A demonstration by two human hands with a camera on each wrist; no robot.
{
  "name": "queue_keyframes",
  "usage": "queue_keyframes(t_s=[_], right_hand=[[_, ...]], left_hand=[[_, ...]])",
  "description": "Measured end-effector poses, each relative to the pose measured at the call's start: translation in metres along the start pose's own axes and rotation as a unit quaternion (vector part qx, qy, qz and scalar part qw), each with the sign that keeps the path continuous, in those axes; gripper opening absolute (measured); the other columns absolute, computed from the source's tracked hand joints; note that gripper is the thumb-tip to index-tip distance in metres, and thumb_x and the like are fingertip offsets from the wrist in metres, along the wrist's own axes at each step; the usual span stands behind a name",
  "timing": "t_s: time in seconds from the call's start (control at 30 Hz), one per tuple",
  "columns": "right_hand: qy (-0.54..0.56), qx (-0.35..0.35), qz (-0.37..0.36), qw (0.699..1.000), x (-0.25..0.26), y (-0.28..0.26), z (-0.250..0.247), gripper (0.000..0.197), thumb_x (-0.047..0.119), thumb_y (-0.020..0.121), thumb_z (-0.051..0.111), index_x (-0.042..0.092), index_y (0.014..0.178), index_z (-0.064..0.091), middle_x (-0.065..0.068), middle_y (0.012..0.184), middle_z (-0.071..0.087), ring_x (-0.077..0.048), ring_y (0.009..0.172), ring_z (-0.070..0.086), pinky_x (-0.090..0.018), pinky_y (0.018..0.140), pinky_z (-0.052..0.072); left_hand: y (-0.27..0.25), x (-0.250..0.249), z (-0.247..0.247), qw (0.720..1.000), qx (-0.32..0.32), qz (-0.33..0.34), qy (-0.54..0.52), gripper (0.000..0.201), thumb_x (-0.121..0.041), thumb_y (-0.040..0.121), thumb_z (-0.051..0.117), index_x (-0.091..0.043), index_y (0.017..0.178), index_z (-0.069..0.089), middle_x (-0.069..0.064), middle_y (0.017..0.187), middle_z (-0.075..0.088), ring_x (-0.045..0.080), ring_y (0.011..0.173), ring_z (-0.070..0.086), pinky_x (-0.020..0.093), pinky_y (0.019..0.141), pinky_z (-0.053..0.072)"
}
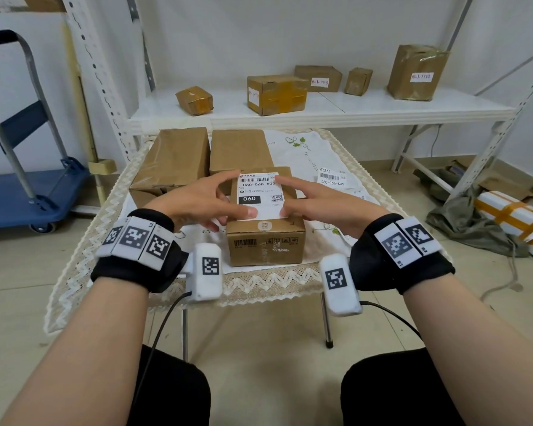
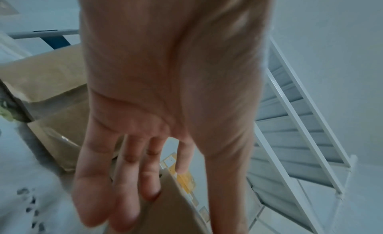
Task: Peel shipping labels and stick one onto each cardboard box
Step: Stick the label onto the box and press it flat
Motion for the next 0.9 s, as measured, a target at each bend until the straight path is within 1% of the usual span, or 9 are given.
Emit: queue_keyframes(t_s=[0.2,0.33,0.4,0.5,0.6,0.67,0.73,0.8,0.9], right_hand=[[0.034,0.003,-0.008,0.999,0.002,-0.002,0.004,0.068,0.034,0.089,0.065,0.057,0.146,0.034,0.019,0.14,0.055,-0.018,0.128,0.055,-0.047,0.109,0.047],[0.078,-0.024,0.024,0.996,-0.009,0.002,-0.003,0.065,0.041,0.095,0.065,0.046,0.148,0.029,0.005,0.119,0.069,-0.021,0.112,0.067,-0.042,0.102,0.053],[0.105,-0.039,0.036,0.993,-0.013,0.001,-0.005,0.068,0.04,0.099,0.06,0.04,0.155,0.022,0.007,0.116,0.068,-0.02,0.106,0.069,-0.032,0.085,0.057],[0.125,-0.049,0.039,0.99,-0.012,0.0,-0.006,0.055,0.039,0.101,0.057,0.036,0.15,0.033,0.005,0.114,0.07,-0.017,0.089,0.069,-0.025,0.068,0.054],[0.153,-0.067,0.03,0.985,-0.009,-0.001,-0.011,0.043,0.033,0.103,0.057,0.038,0.142,0.039,0.005,0.111,0.073,-0.012,0.082,0.07,-0.024,0.063,0.054],[0.176,-0.08,0.015,0.981,-0.006,-0.005,-0.016,0.038,0.03,0.104,0.055,0.042,0.135,0.038,0.008,0.106,0.073,-0.008,0.078,0.07,-0.02,0.059,0.055],[0.19,-0.088,0.0,0.978,-0.003,-0.007,-0.019,0.04,0.026,0.104,0.054,0.043,0.135,0.036,0.009,0.103,0.073,-0.005,0.074,0.069,-0.019,0.059,0.055],[0.189,-0.089,-0.021,0.978,0.003,-0.01,-0.019,0.05,0.02,0.102,0.054,0.041,0.143,0.035,0.005,0.109,0.072,-0.008,0.083,0.069,-0.02,0.063,0.055],[0.176,-0.106,-0.05,0.977,0.01,-0.013,-0.019,0.066,0.019,0.101,0.054,0.04,0.155,0.024,0.009,0.114,0.068,-0.014,0.106,0.067,-0.031,0.082,0.057]], left_hand=[[-0.002,0.004,-0.002,0.999,0.02,-0.008,-0.047,0.106,-0.019,0.075,0.084,-0.033,0.16,0.023,0.009,0.101,0.066,0.024,0.092,0.072,0.043,0.082,0.063],[0.001,0.012,0.003,0.998,0.024,-0.029,-0.04,0.102,-0.046,0.075,0.08,-0.022,0.159,0.027,0.003,0.114,0.072,0.02,0.094,0.076,0.037,0.077,0.064],[0.0,0.01,0.01,0.998,0.043,-0.03,-0.03,0.093,-0.063,0.071,0.07,-0.016,0.148,0.048,0.001,0.115,0.075,0.015,0.091,0.077,0.028,0.073,0.063],[0.0,0.004,0.017,0.998,0.05,-0.02,-0.04,0.075,-0.07,0.079,0.056,-0.017,0.131,0.061,-0.002,0.112,0.075,0.005,0.077,0.075,0.02,0.067,0.057],[0.003,0.001,0.007,0.993,0.017,-0.002,-0.119,0.063,-0.066,0.09,0.053,-0.016,0.129,0.059,-0.003,0.107,0.074,0.006,0.067,0.072,0.027,0.073,0.056],[0.006,0.002,-0.003,0.982,-0.011,0.005,-0.191,0.067,-0.065,0.093,0.053,-0.013,0.135,0.055,-0.004,0.09,0.076,0.007,0.062,0.07,0.036,0.081,0.056],[0.005,0.0,-0.012,0.965,-0.048,0.013,-0.257,0.056,-0.058,0.096,0.054,-0.013,0.129,0.052,-0.002,0.084,0.077,0.007,0.058,0.066,0.034,0.078,0.053],[0.003,-0.001,-0.016,0.951,-0.071,0.013,-0.302,0.041,-0.051,0.096,0.061,-0.019,0.119,0.051,0.007,0.1,0.079,0.017,0.077,0.07,0.038,0.083,0.053],[0.002,-0.004,-0.016,0.944,-0.071,0.021,-0.321,0.05,-0.045,0.089,0.072,-0.018,0.128,0.055,0.01,0.111,0.077,0.03,0.101,0.07,0.046,0.094,0.054]])
Point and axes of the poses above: each hand's wrist, its own y-axis towards the middle knuckle, its own z-axis out of the palm, x = y × z, the point moved 10 cm from there along y, towards the middle knuckle
